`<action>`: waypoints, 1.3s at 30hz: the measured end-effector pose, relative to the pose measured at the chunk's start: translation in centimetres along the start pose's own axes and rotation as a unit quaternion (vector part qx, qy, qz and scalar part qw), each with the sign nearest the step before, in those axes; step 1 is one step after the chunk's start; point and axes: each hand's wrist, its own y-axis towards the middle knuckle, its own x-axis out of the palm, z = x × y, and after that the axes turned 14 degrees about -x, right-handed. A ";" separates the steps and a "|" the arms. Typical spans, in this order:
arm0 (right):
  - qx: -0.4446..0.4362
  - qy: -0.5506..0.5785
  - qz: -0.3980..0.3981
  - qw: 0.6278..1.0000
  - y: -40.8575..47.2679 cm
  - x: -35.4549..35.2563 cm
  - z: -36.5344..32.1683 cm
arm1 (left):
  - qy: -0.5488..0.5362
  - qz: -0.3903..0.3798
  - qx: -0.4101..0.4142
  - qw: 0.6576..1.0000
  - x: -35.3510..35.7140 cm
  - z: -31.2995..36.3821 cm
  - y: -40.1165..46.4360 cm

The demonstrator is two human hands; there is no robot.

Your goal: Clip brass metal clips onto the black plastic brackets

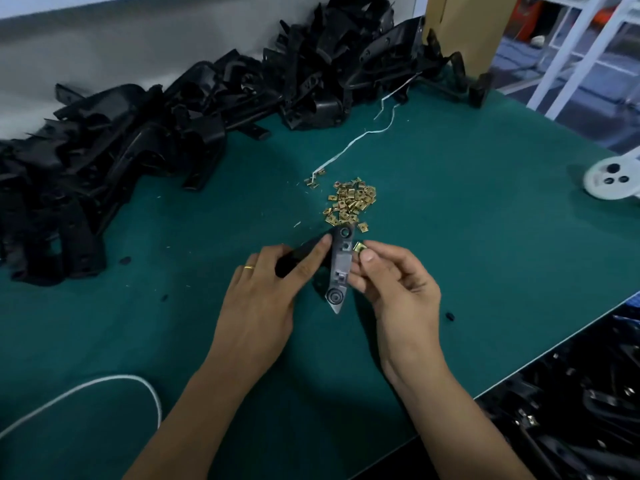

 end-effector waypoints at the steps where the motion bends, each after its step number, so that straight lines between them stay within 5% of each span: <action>1: -0.002 0.009 0.001 1.000 0.2 -0.1 -0.1 | 0.003 0.001 -0.002 1.000 0.1 -0.1 0.0; 28: -0.063 -0.154 -0.024 0.986 -1.3 0.5 -0.3 | 0.019 0.001 0.016 1.000 0.4 -0.5 0.0; 34: 0.072 -0.053 -0.117 0.989 -1.5 2.0 -0.2 | 0.051 0.005 -0.039 0.998 0.6 -0.7 0.2; 36: -0.016 -0.212 -0.128 0.969 1.0 1.4 -0.8 | 0.048 0.014 -0.060 0.997 0.7 -0.7 0.3; 39: -0.160 -0.494 -0.109 0.847 5.4 -0.3 -0.9 | 0.021 0.024 -0.091 0.995 0.8 -0.9 0.4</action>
